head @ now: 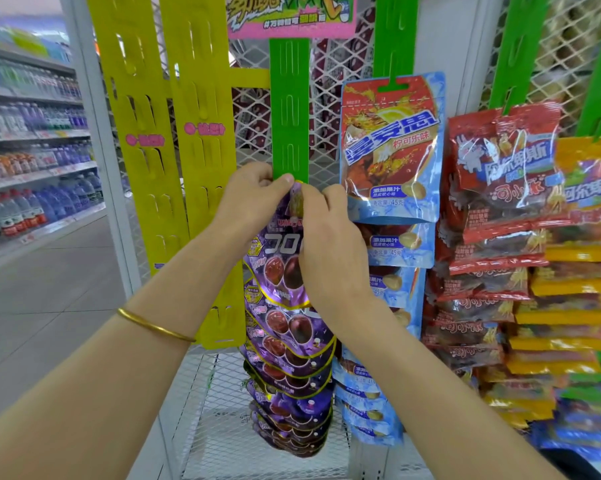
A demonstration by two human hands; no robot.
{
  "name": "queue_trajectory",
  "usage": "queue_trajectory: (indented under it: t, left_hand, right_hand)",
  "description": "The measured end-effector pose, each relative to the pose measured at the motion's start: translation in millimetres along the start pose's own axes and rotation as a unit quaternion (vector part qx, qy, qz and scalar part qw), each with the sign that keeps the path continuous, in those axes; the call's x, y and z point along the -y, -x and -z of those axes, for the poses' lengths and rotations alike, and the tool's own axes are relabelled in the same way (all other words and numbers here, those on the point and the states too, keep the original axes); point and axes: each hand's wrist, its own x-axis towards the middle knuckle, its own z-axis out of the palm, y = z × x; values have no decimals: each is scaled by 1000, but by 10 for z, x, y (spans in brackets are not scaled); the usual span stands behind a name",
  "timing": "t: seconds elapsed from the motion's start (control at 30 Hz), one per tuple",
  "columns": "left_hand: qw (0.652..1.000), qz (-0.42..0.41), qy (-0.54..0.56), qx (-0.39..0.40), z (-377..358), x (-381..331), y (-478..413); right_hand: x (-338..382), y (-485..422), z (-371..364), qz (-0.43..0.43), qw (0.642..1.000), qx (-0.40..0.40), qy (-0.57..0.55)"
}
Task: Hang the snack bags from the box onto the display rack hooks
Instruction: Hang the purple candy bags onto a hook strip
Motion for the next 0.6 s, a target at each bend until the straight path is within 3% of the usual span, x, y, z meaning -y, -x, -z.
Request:
queue_trajectory:
  t: [0.47,0.6]
  left_hand:
    - [997,19,67,15,-14,13,-24]
    - [999,20,35,11,15,70,-34]
  right_hand:
    - [-65,29,19,5,1000,-5,-1]
    - [-126,93,-82,24,999,-19,18]
